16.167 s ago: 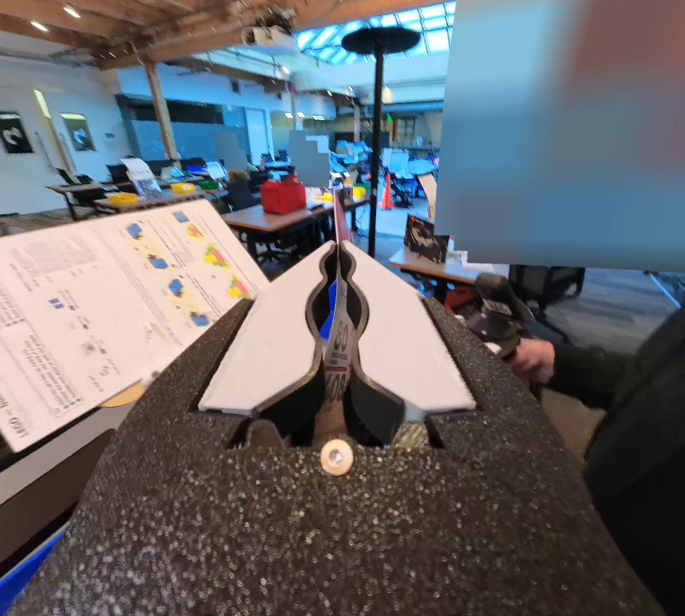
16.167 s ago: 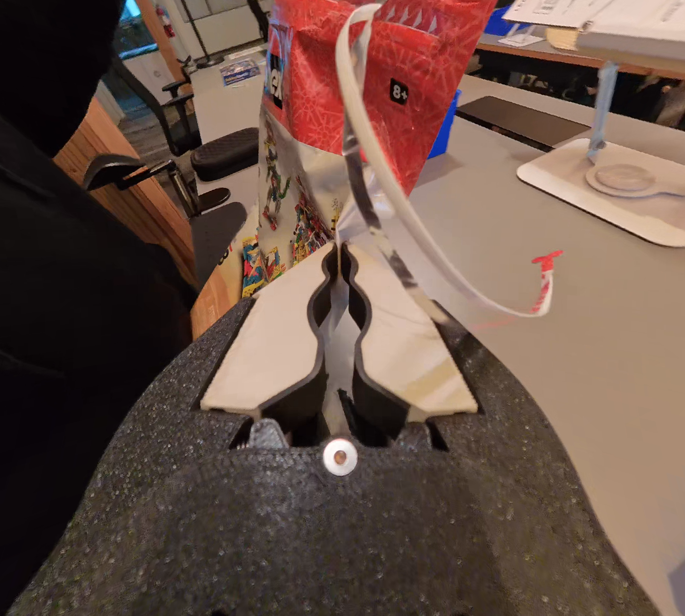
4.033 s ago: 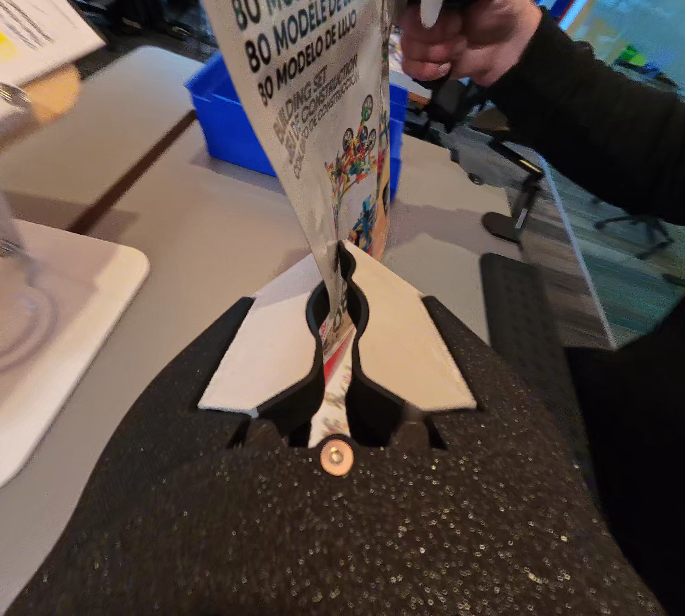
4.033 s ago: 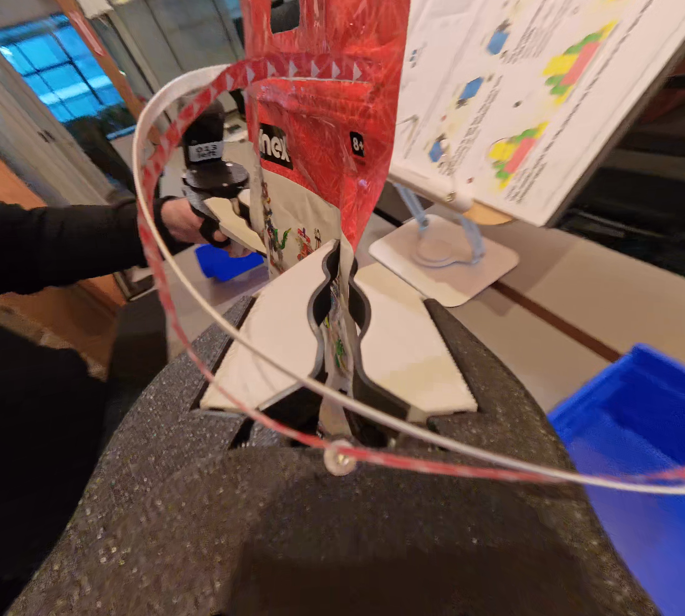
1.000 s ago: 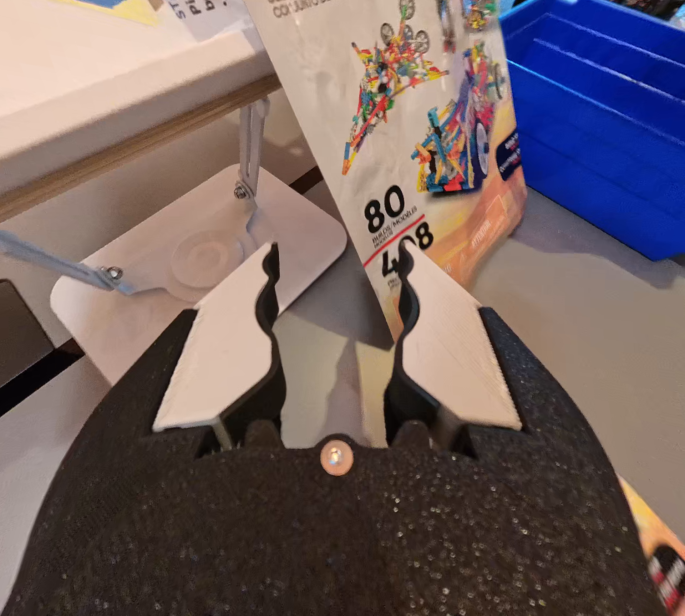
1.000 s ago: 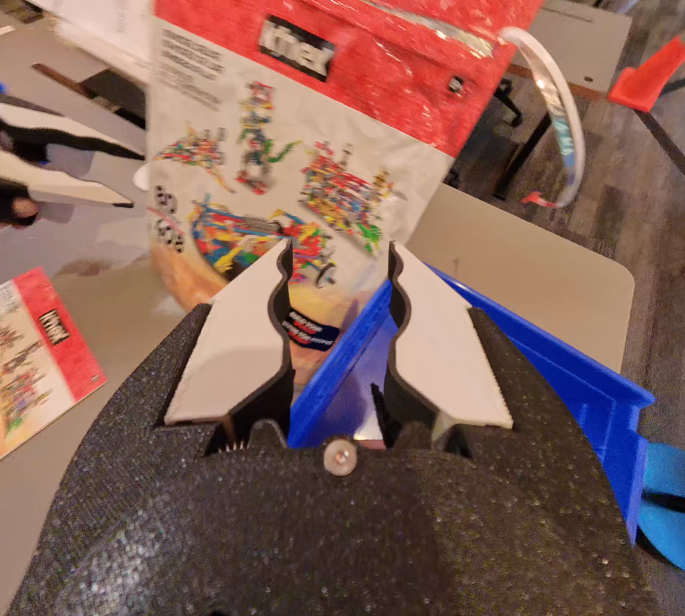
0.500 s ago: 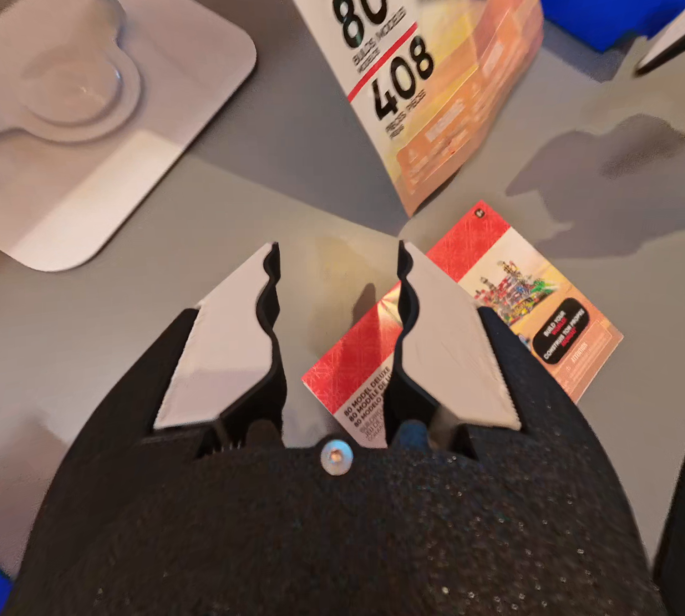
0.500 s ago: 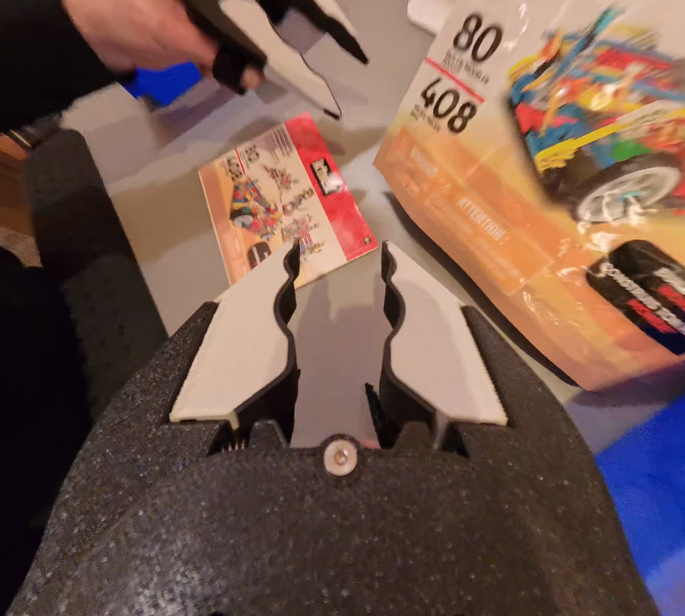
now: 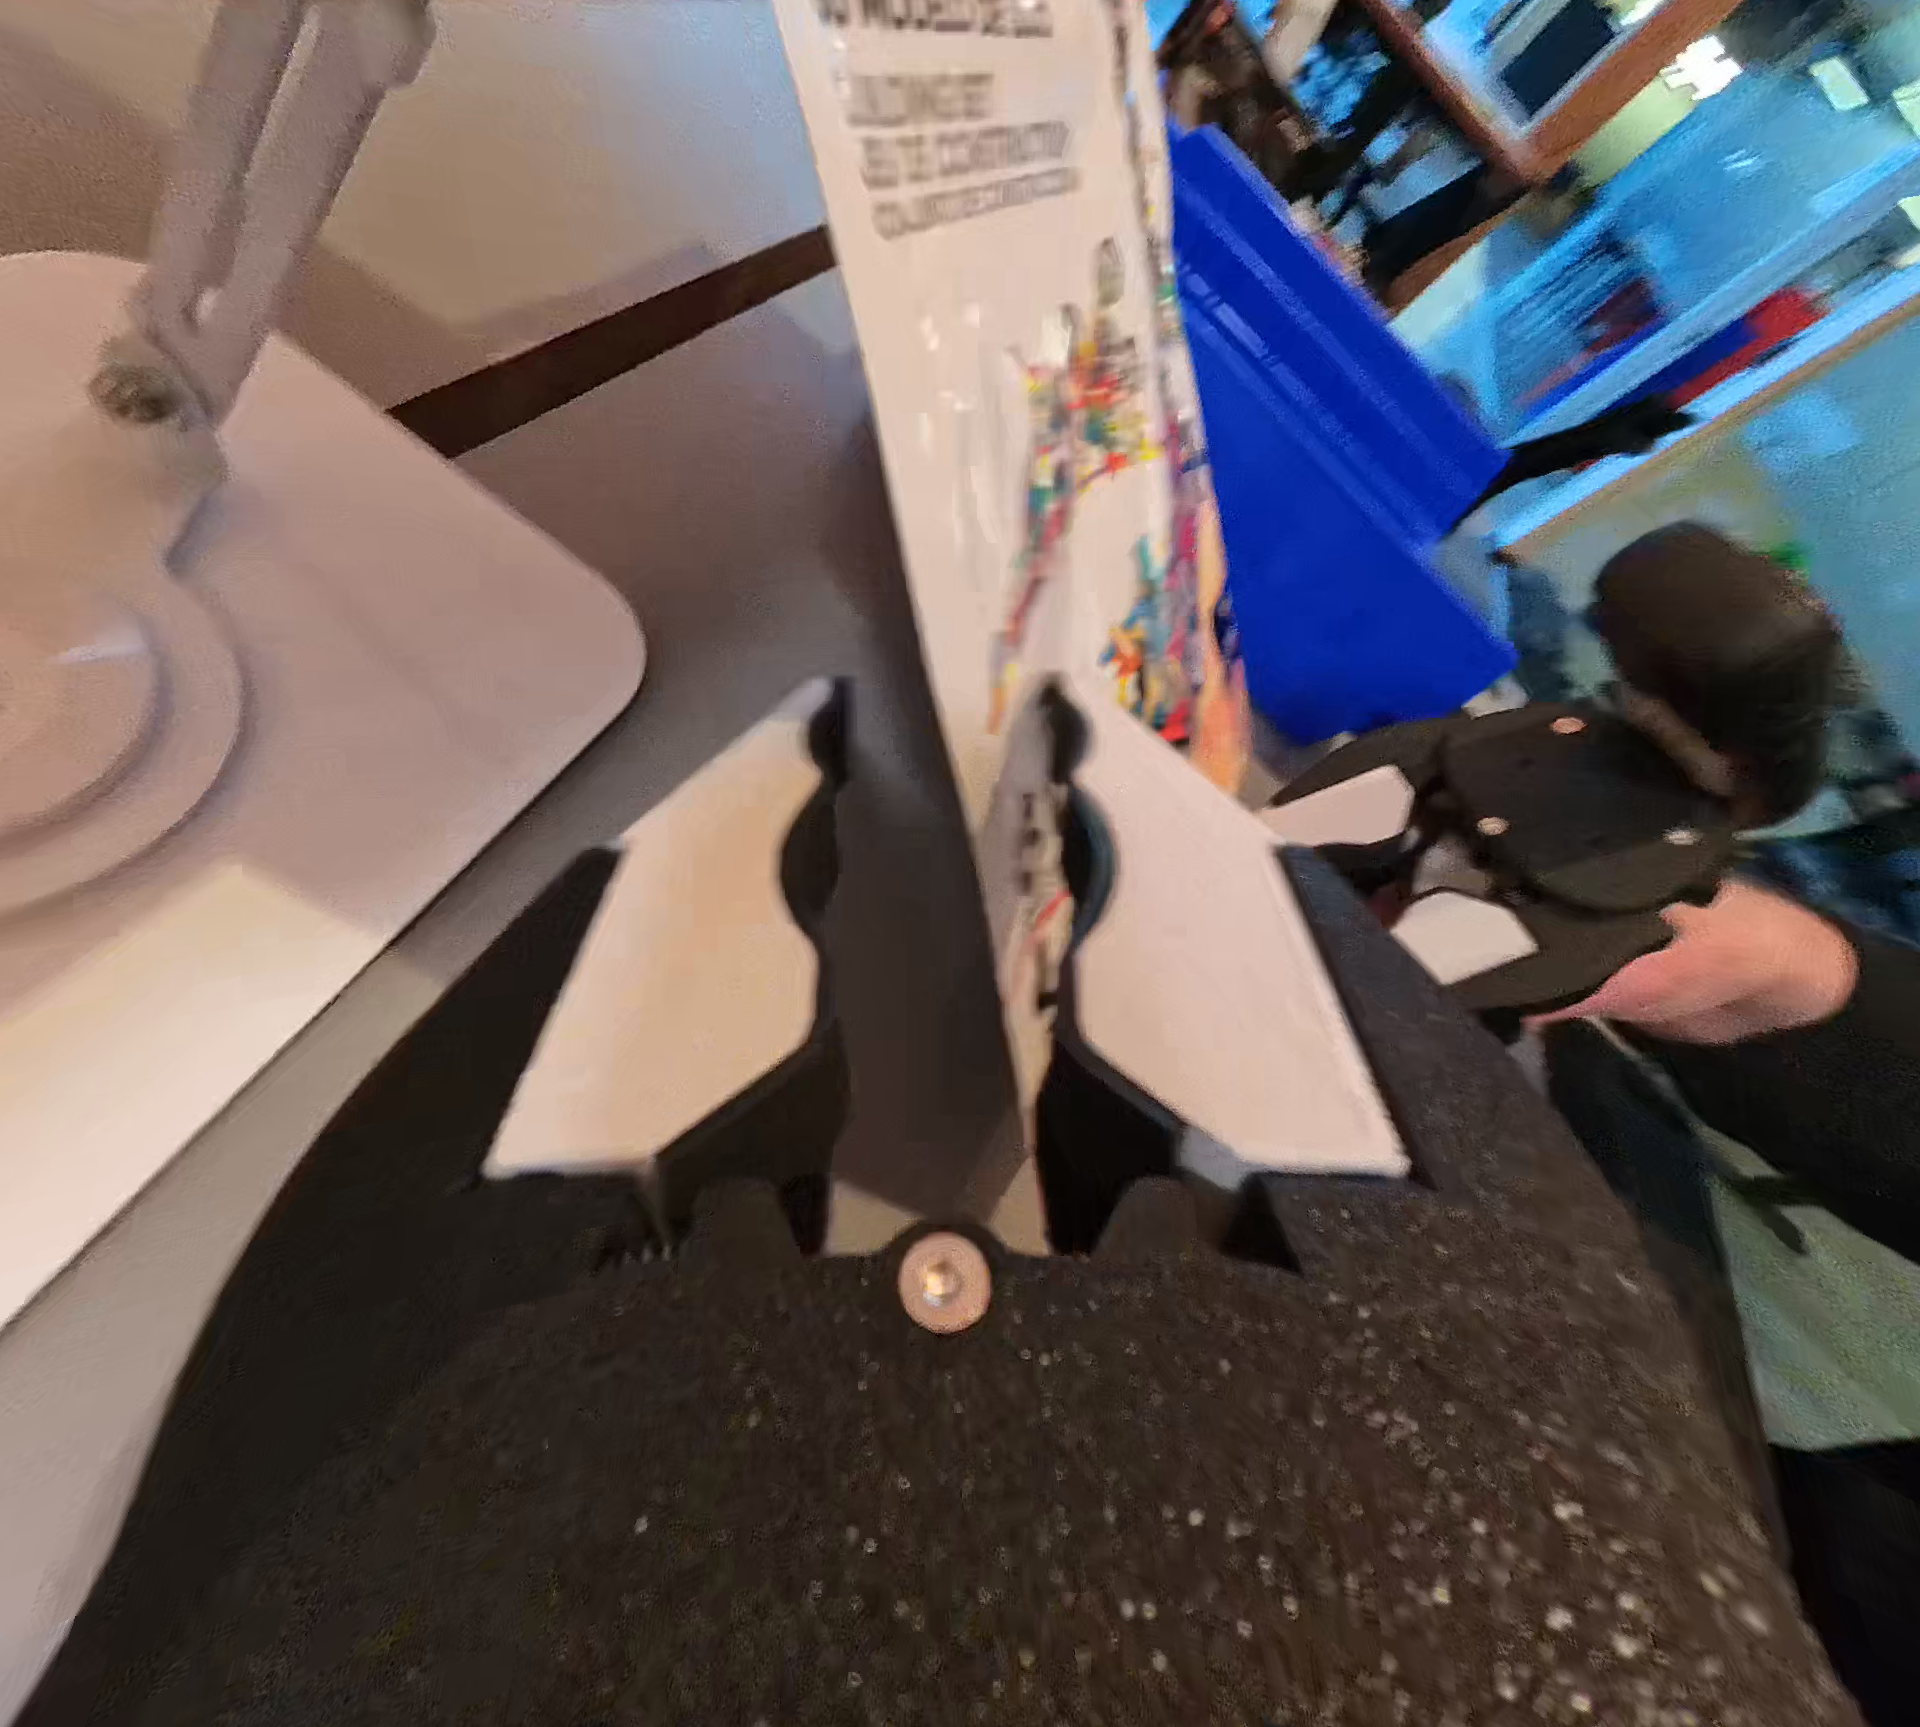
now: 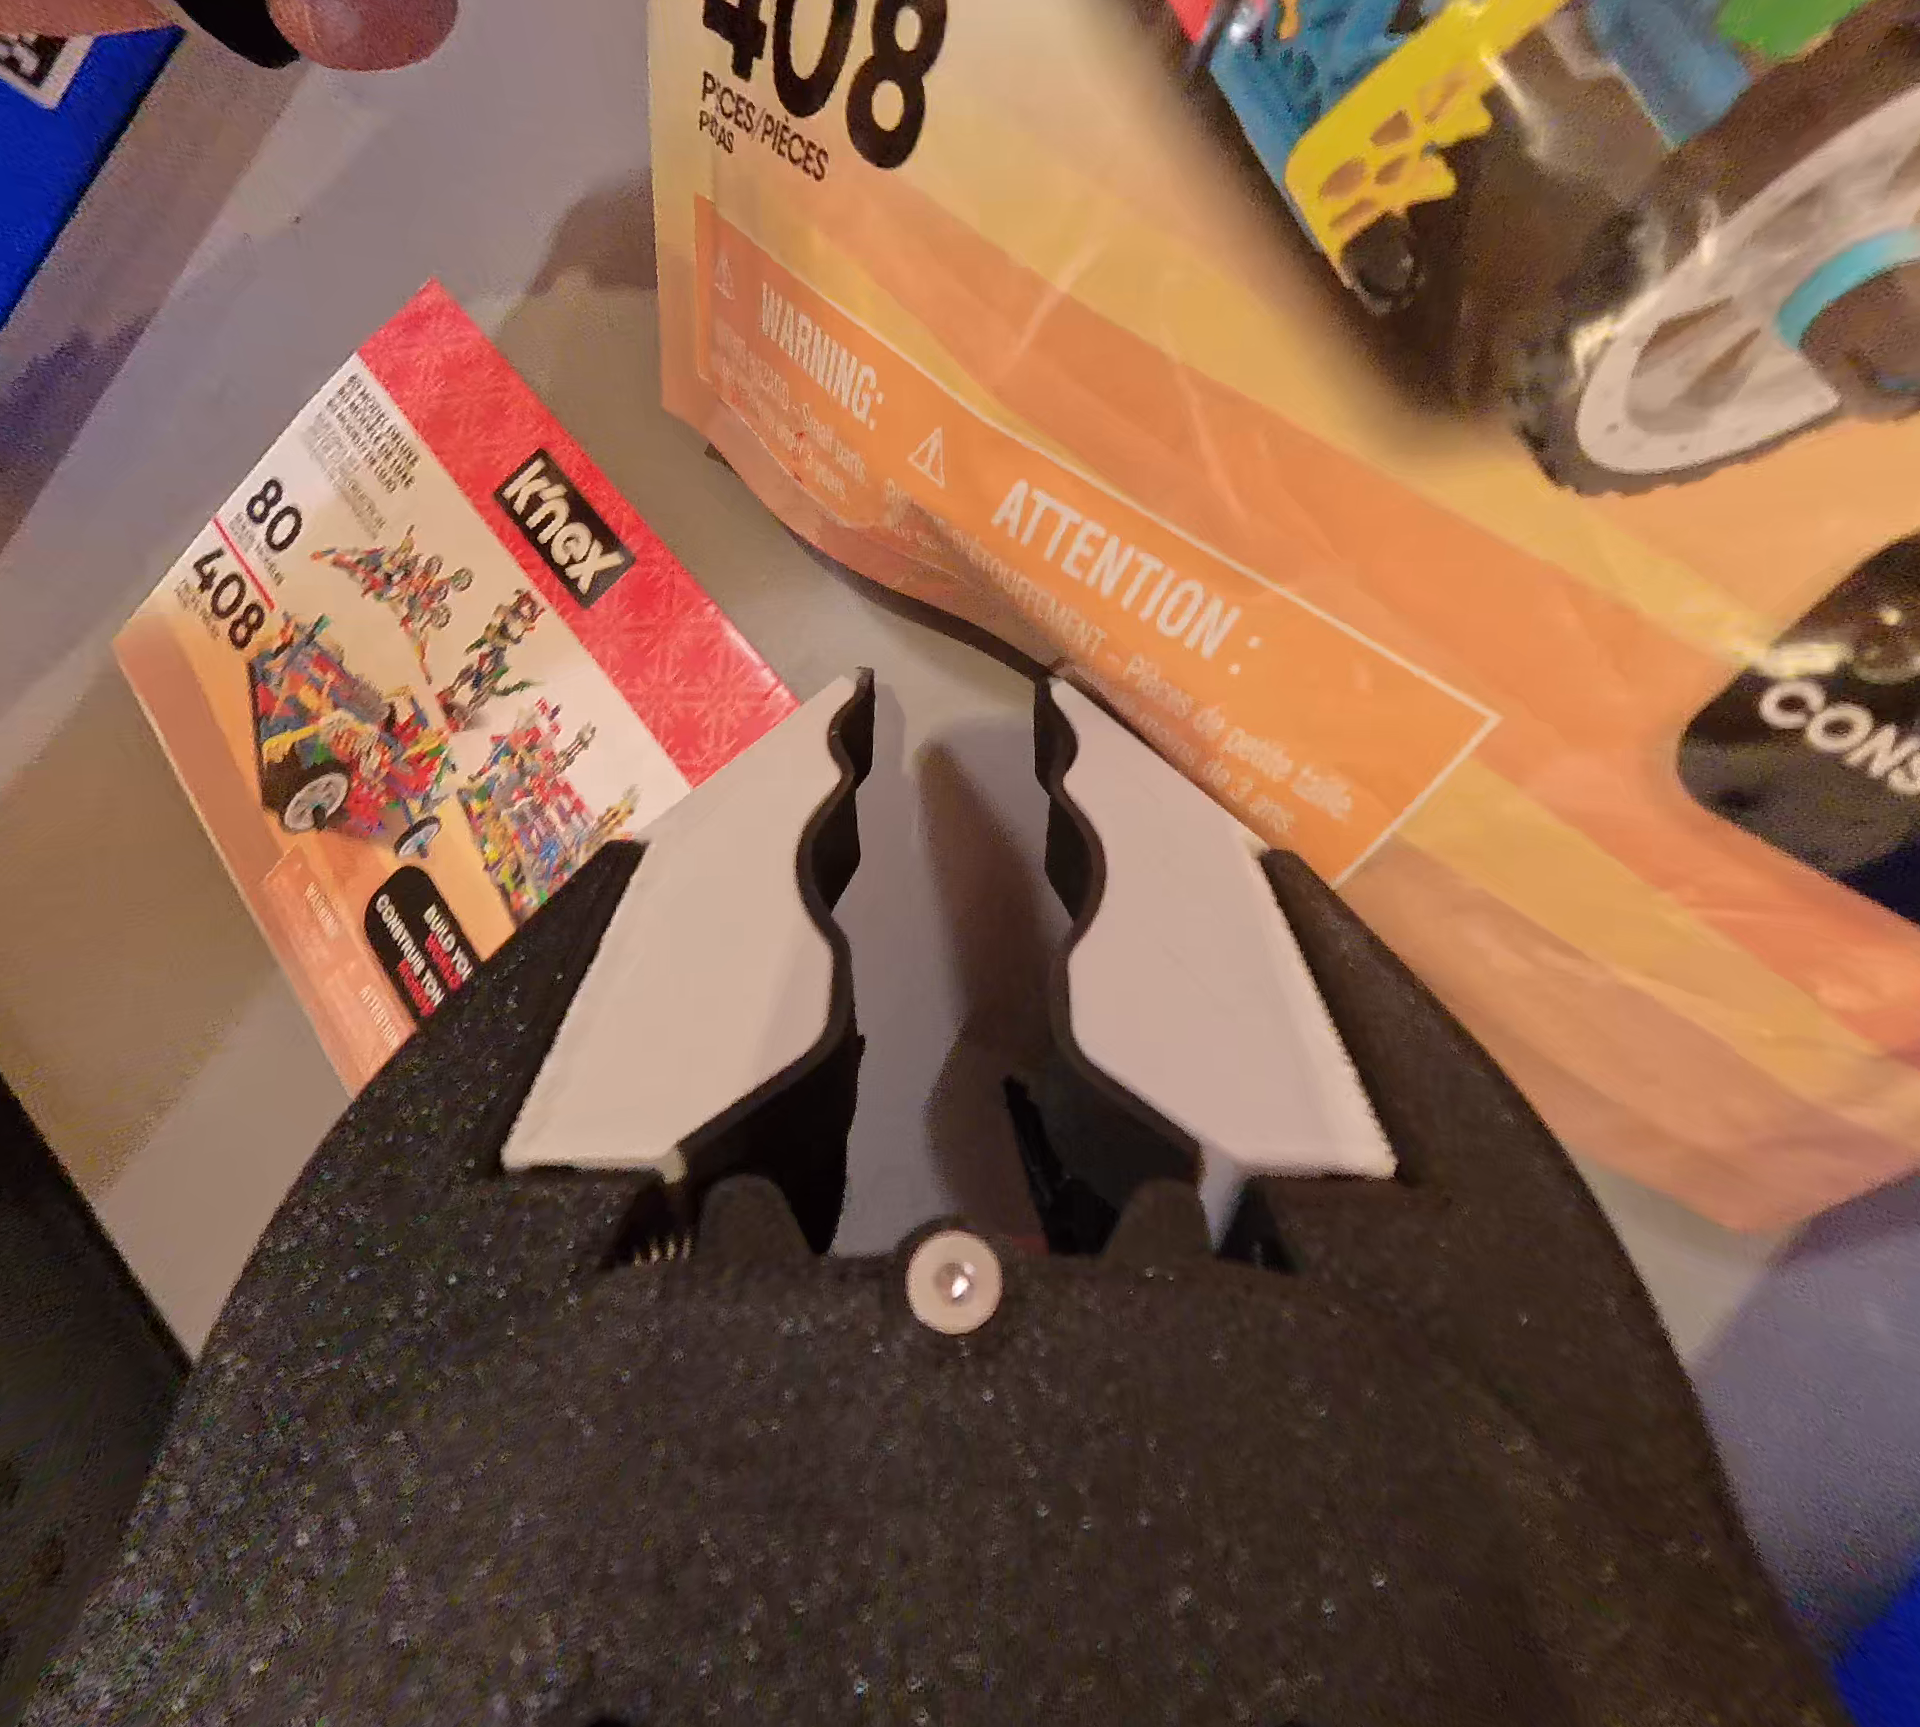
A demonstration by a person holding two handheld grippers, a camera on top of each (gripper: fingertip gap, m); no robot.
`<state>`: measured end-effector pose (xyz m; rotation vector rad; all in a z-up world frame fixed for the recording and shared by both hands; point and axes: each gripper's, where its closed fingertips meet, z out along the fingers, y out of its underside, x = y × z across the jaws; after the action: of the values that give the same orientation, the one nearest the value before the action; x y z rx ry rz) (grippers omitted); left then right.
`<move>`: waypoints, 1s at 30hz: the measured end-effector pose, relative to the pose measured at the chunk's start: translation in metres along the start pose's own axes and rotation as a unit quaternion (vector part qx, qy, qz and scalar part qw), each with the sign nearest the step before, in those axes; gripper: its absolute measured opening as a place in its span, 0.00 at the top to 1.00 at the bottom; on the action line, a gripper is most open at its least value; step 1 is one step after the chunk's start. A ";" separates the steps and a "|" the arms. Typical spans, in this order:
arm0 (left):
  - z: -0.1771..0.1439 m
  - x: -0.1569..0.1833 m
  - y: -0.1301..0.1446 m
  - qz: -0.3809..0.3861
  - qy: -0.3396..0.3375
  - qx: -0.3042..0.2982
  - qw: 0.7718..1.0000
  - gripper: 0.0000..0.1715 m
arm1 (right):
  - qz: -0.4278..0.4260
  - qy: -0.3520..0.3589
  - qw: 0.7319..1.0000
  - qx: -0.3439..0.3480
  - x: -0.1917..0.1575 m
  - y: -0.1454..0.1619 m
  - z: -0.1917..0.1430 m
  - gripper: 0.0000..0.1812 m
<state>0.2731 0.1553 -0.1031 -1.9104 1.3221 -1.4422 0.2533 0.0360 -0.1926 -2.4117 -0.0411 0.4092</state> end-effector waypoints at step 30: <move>0.025 -0.043 -0.055 0.256 -0.168 0.065 0.950 0.82 | 0.056 0.031 0.995 0.071 0.054 -0.084 0.031 0.80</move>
<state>0.3193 0.2124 -0.0930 -1.4902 1.3793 -0.8777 0.3019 0.1275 -0.1768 -2.2906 0.1459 0.3754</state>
